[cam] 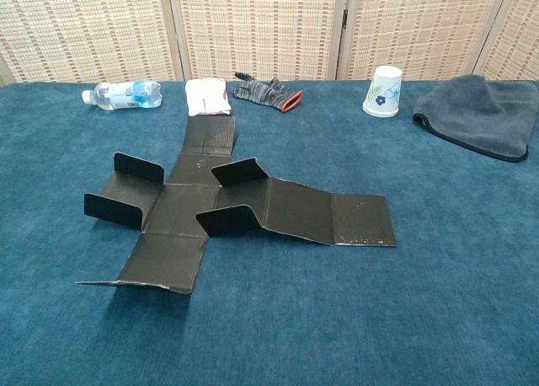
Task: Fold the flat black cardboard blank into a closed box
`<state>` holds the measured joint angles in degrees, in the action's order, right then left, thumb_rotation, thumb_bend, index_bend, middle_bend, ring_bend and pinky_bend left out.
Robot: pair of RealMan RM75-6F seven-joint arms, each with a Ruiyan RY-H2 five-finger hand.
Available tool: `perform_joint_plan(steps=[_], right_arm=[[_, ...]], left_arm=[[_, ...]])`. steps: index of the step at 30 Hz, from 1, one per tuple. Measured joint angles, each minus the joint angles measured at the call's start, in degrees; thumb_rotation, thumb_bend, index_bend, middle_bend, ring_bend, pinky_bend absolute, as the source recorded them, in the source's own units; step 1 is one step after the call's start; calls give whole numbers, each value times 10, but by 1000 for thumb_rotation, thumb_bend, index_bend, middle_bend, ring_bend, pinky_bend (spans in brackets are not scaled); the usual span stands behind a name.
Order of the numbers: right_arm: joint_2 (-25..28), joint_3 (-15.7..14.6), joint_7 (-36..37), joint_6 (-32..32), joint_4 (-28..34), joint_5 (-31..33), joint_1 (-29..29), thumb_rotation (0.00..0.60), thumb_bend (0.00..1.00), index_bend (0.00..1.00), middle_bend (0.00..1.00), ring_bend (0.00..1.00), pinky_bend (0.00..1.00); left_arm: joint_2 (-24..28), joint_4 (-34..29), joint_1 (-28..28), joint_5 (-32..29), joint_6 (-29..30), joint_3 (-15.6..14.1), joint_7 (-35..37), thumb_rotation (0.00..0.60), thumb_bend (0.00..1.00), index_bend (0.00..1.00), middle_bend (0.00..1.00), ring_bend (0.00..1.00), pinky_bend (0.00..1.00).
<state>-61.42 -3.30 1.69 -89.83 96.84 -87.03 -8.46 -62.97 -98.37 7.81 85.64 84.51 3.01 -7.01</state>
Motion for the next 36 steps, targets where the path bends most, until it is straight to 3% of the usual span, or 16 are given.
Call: perform_joint_plan(steps=[6,8,12,15,19,28,36], right_arm=[[4,9,-13,10,19,-3,1,600,52,0,190,343,658],[6,13,-24,15,28,-3,-1,600,52,0,190,451,670],[9,24,-67,42,64,8,-14,600,52,0,187,689,833],[9,37,-109,81,101,35,-33,600,49,0,160,737,908],[-1,61,-174,133,144,91,-70,600,2,0,135,741,928],[-108,122,-357,195,182,280,-171,600,0,0,128,756,967],[-261,156,-462,193,143,409,-256,600,0,0,128,765,979]], left_arm=[[-2,4,-3,0,2,-2,3,600,100,240,256,247,327],[-3,6,-4,1,3,-2,7,600,100,240,256,247,327],[-4,10,-5,6,6,-3,16,600,100,240,256,247,326],[-5,12,-5,15,8,-5,23,600,100,240,256,247,327],[-3,16,-6,30,12,-9,31,600,100,240,256,247,327],[3,20,-5,49,18,-13,47,600,100,240,256,247,327],[5,25,-6,57,21,-15,57,600,100,240,256,247,327]])
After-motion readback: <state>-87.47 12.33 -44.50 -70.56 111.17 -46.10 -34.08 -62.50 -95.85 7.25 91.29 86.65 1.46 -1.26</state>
